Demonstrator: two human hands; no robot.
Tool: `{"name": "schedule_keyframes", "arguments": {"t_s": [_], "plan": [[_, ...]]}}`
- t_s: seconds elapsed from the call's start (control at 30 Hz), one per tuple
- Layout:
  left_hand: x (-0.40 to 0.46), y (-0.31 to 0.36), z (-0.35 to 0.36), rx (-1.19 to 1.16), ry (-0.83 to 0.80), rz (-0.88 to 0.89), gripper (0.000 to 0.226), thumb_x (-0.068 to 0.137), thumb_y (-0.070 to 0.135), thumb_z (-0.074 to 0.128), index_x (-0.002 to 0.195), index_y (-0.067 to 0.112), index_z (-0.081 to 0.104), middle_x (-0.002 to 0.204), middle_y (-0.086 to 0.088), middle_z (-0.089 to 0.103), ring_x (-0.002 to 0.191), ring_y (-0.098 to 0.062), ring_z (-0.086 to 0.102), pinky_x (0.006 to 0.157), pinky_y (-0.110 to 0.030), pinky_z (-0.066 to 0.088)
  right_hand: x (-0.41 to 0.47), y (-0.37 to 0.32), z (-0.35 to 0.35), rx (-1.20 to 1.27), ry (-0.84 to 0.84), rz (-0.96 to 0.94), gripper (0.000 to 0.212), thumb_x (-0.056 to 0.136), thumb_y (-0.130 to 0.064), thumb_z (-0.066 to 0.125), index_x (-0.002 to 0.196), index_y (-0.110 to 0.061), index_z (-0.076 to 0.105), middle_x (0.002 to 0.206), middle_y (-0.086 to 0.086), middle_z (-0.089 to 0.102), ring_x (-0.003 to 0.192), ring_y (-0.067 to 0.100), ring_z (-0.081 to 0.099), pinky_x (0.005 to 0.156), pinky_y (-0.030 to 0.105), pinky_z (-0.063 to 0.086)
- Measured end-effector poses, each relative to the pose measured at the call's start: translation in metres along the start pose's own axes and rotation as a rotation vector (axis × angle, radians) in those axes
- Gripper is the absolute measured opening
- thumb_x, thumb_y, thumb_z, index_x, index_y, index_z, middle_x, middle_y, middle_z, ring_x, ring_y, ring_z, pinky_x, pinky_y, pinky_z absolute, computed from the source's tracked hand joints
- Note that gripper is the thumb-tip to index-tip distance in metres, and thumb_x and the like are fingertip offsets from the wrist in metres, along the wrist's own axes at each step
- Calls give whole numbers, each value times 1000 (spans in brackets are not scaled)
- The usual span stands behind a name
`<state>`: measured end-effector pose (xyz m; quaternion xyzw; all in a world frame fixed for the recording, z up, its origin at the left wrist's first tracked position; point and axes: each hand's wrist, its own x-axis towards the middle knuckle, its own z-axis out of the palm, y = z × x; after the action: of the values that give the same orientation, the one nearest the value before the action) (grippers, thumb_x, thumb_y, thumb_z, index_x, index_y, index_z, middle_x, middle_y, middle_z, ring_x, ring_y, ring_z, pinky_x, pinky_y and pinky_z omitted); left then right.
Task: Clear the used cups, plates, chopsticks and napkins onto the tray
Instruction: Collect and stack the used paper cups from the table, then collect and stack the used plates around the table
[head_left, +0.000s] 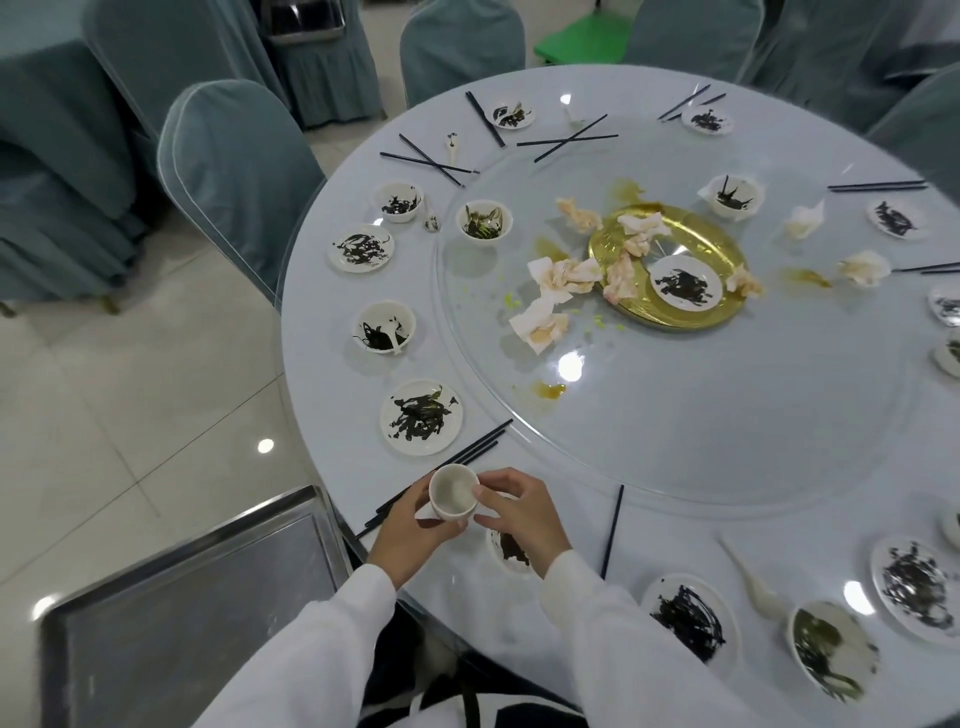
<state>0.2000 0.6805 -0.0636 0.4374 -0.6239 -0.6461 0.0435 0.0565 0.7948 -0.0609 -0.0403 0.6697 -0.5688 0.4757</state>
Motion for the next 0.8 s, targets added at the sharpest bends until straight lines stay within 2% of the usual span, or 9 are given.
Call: {"name": "schedule_keyframes", "arguments": {"t_s": [0.13, 0.2, 0.3, 0.43, 0.53, 0.67, 0.8], "plan": [[-7, 1, -2, -48, 7, -34, 60, 82, 10, 89, 129, 37, 64, 120, 21, 71, 120, -2, 63, 77, -19, 57, -3, 1, 2, -37, 10, -7, 15, 93, -18, 80, 108, -15, 78, 108, 1, 79, 103, 19, 76, 84, 41, 66], [-9, 1, -4, -47, 14, -66, 61, 84, 13, 88, 135, 32, 61, 130, 14, 66, 123, -10, 61, 77, -24, 59, -6, 2, 2, -42, 54, -27, 13, 96, -18, 76, 108, -17, 78, 108, 0, 79, 102, 18, 76, 74, 38, 66], [-11, -1, -9, -8, 20, -147, 68, 86, 17, 86, 144, 27, 52, 133, 1, 62, 119, -12, 59, 80, -32, 58, -12, 1, -8, -28, 145, -68, 11, 99, -19, 67, 106, -20, 76, 103, -3, 80, 92, 16, 79, 57, 27, 58], [-15, -11, -14, 5, -24, -246, 74, 89, 19, 84, 152, 23, 45, 129, -6, 63, 111, -20, 63, 78, -30, 53, -20, 4, -36, -8, 273, -59, 15, 99, -16, 63, 107, -21, 75, 96, -2, 81, 80, 14, 77, 55, 24, 52], [-18, -20, -11, 21, 3, -286, 69, 94, 19, 78, 154, 17, 44, 119, -6, 70, 99, -21, 68, 77, -30, 54, -28, 18, -56, 23, 382, -47, 18, 99, -9, 61, 104, -19, 76, 90, 5, 80, 66, 13, 68, 54, 25, 51], [-24, -27, -2, 28, 15, -322, 59, 93, 17, 74, 146, 20, 49, 102, -5, 77, 84, -19, 70, 71, -29, 53, -42, 45, -77, 20, 485, -2, 18, 99, -9, 61, 104, -20, 74, 86, 8, 77, 64, 15, 57, 56, 27, 45], [-35, -33, 3, 24, -46, -327, 34, 99, 18, 67, 131, 22, 59, 91, 0, 81, 77, -18, 68, 68, -30, 54, -51, 69, -83, -11, 489, 99, 9, 102, -16, 63, 109, -17, 68, 83, 8, 74, 63, 17, 55, 54, 28, 43]]}}
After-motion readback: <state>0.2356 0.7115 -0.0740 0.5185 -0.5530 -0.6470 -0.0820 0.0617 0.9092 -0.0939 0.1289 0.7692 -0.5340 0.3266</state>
